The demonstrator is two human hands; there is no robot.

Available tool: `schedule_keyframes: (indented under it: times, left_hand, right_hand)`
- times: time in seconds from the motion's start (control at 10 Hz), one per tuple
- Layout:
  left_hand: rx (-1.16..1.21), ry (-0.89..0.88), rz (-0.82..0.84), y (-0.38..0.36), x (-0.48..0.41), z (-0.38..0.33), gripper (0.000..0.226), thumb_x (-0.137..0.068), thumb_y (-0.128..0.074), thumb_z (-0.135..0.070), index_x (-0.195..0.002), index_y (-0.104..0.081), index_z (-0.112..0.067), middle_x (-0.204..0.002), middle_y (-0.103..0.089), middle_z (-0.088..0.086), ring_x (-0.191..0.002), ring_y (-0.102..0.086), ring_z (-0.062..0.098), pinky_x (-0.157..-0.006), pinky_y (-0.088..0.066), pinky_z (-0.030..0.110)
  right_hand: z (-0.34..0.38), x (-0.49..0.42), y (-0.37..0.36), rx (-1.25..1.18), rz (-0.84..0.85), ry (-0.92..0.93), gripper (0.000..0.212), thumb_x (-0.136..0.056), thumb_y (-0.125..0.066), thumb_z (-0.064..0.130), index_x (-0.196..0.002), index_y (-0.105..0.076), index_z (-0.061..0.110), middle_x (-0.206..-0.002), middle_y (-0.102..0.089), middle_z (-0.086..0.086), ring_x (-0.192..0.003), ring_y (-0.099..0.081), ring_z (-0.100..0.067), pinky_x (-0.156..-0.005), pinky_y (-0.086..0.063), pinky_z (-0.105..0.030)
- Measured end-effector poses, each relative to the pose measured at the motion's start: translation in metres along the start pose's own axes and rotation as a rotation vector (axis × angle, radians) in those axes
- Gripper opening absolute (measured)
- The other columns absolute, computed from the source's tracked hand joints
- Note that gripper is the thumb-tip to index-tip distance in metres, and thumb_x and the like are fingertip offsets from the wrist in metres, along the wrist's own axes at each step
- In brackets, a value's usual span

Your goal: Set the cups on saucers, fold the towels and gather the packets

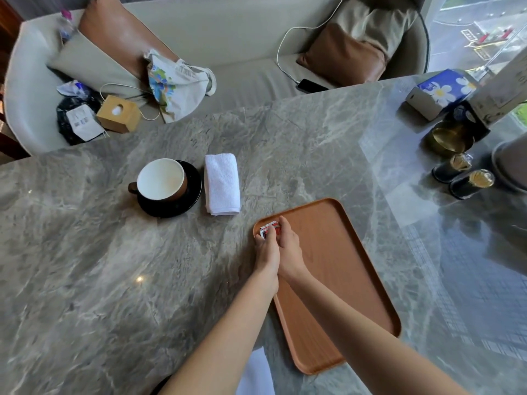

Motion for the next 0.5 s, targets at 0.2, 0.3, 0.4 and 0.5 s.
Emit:
schedule_keyframes:
  times: [0.2,0.3,0.4,0.5]
  left_hand:
    - [0.111,-0.008,0.029,0.004,0.004,-0.006,0.048,-0.094,-0.039,-0.044,-0.129,-0.049,-0.013,-0.120,-0.061,0.008,-0.105,-0.057,0.023,-0.097,-0.043,0.034]
    - [0.111,-0.025,0.104,0.004,0.002,-0.004,0.066,-0.084,-0.041,-0.058,-0.135,-0.045,-0.017,-0.135,-0.053,0.008,-0.121,-0.052,0.025,-0.106,-0.039,0.040]
    - [0.188,0.054,0.138,0.007,-0.001,0.010,0.102,-0.054,-0.046,-0.078,-0.142,-0.035,-0.028,-0.145,-0.044,0.000,-0.129,-0.044,0.017,-0.113,-0.030,0.039]
    - [0.047,-0.020,0.139,0.016,0.024,0.001,0.078,-0.083,-0.039,-0.064,-0.148,-0.021,-0.025,-0.152,-0.030,-0.002,-0.137,-0.033,0.017,-0.114,-0.023,0.034]
  right_hand:
    - [-0.013,-0.007,-0.008,-0.052,-0.005,-0.020,0.060,-0.084,-0.062,0.037,-0.135,-0.035,0.019,-0.127,-0.058,-0.004,-0.125,-0.048,-0.023,-0.103,-0.043,-0.046]
    - [-0.011,-0.008,-0.004,-0.042,-0.016,0.037,0.035,-0.086,-0.056,0.013,-0.118,-0.044,0.020,-0.111,-0.065,-0.004,-0.106,-0.059,-0.022,-0.093,-0.048,-0.046]
    - [0.004,0.005,0.010,-0.045,-0.027,0.084,0.055,-0.089,-0.040,-0.002,-0.142,-0.030,0.009,-0.137,-0.048,-0.013,-0.130,-0.041,-0.026,-0.111,-0.033,-0.041]
    - [0.000,0.007,0.008,0.017,-0.049,0.148,0.055,-0.092,-0.040,0.006,-0.145,-0.026,0.006,-0.149,-0.036,-0.014,-0.139,-0.029,-0.027,-0.116,-0.024,-0.044]
Point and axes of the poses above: each hand's wrist, its own x-axis away from the middle knuckle, its own y-axis out of the back of the hand, z = x × y, the point moved 6 cm from there along -x, towards the middle knuckle
